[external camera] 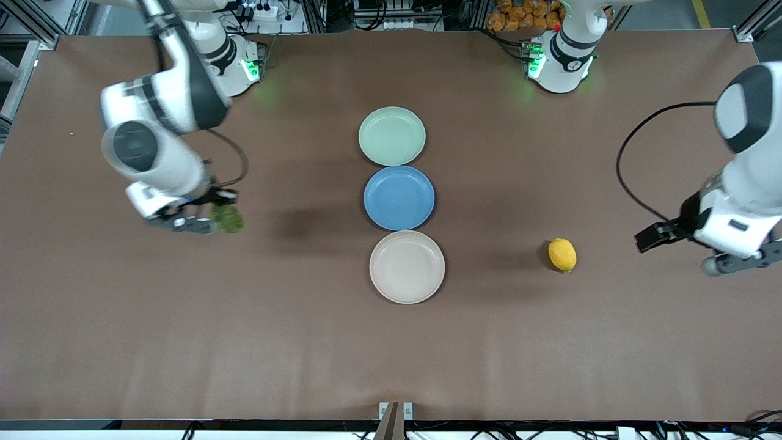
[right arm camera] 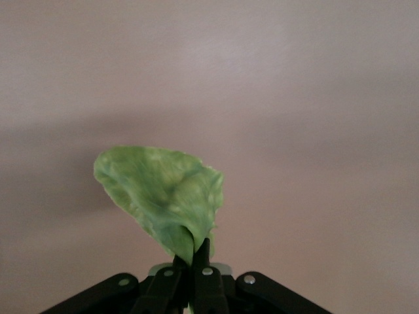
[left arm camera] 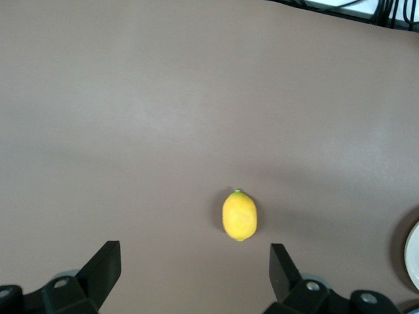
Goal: Pick lemon and lettuce from plates
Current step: 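Carry the lettuce leaf away from the plates with the right gripper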
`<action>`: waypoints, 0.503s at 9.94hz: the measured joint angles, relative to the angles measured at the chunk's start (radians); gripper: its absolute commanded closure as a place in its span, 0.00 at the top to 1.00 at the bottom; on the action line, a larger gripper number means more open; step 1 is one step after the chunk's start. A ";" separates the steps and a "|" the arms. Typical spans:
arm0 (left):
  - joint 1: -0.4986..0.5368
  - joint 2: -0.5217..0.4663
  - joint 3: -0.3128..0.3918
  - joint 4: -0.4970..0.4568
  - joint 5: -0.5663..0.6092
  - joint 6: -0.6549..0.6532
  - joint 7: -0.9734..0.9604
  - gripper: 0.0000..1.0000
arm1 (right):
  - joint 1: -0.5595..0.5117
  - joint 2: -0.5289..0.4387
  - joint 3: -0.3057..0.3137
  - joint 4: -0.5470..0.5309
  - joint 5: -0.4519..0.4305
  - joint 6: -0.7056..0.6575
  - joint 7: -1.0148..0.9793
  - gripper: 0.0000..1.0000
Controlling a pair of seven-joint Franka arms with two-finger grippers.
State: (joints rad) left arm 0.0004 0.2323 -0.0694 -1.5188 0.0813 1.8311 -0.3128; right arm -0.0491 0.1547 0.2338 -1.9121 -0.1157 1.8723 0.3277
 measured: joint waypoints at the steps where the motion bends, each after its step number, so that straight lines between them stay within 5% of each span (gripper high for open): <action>1: 0.013 -0.031 0.001 0.002 0.000 -0.017 0.008 1.00 | -0.002 -0.007 -0.087 0.001 0.013 0.000 -0.121 0.00; 3: 0.016 -0.096 0.001 0.002 0.000 -0.036 0.010 1.00 | -0.014 -0.009 -0.205 0.001 0.027 0.002 -0.286 0.00; 5: 0.015 -0.149 0.000 0.000 0.000 -0.072 0.025 1.00 | -0.021 -0.009 -0.238 -0.018 0.059 0.035 -0.332 0.00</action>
State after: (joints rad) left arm 0.0153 0.0837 -0.0697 -1.5185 0.0813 1.7588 -0.2878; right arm -0.0703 0.1458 -0.0041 -1.9299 -0.0570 1.9073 -0.0043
